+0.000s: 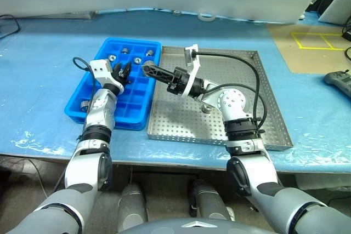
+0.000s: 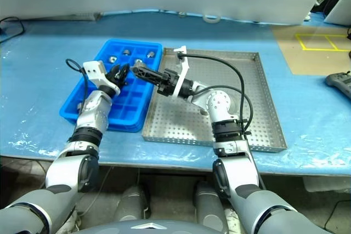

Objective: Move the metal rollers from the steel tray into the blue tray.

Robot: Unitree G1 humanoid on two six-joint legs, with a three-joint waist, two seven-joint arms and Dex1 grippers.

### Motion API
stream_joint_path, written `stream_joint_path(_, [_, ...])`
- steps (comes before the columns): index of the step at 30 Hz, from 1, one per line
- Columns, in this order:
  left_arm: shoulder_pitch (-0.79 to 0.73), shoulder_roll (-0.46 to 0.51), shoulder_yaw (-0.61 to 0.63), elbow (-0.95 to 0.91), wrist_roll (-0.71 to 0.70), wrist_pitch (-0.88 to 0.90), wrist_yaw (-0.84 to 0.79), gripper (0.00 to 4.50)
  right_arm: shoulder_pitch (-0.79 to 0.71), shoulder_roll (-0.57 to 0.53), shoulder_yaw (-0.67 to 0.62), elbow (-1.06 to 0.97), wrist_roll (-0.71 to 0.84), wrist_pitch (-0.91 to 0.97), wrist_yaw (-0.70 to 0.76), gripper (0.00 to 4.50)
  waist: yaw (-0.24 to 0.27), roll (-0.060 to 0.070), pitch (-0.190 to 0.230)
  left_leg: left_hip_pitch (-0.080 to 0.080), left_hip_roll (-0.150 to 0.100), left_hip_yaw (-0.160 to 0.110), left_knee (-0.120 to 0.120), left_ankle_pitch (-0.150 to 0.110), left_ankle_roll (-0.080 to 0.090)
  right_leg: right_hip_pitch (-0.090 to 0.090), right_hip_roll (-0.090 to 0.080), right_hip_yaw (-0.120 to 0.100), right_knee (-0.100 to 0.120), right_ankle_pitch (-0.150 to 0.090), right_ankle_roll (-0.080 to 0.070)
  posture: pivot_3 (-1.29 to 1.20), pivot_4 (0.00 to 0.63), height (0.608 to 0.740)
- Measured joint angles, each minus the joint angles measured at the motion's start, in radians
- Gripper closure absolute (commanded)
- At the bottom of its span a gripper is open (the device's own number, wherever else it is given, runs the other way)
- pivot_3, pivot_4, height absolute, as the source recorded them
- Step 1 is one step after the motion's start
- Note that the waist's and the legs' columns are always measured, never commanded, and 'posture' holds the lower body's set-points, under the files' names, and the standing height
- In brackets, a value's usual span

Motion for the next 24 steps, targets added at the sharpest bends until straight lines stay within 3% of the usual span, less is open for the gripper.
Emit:
stream_joint_path(4, [0.001,0.0,-0.007,0.0,0.018,0.0,0.0,2.79,0.0,0.002,0.001,0.0,-0.004,-0.008,0.0,2.36,0.0,0.0,0.0,0.0,0.0,0.0,0.0,0.0,0.0,0.0,0.0,0.0,0.0,0.0,0.0,-0.38,0.15,0.74])
stream_joint_path(12, [0.013,0.0,-0.005,-0.023,0.026,0.012,-0.004,0.32,0.0,0.008,0.004,0.0,-0.005,-0.016,0.0,2.36,-0.001,0.0,0.0,0.0,0.0,0.0,-0.001,0.0,0.0,0.0,0.0,0.0,-0.001,0.0,0.0,-0.38,0.15,0.74])
stream_joint_path(17, [0.071,0.012,0.044,-0.159,-0.071,0.077,-0.06,0.32,-0.019,0.023,0.0,0.047,-0.017,-0.032,-0.023,2.36,-0.002,0.0,0.0,0.0,0.0,0.0,-0.003,0.0,-0.001,-0.002,0.0,0.0,-0.001,0.0,0.0,-0.3,0.15,0.74])
stream_joint_path(24, [0.226,0.115,0.086,-0.607,-0.197,0.212,-0.099,0.32,-0.15,0.074,-0.008,0.28,-0.109,-0.162,-0.061,2.36,0.008,0.0,0.0,-0.005,0.001,0.0,-0.006,0.001,-0.002,-0.008,0.0,-0.001,0.0,-0.001,-0.001,-0.15,0.15,0.74])
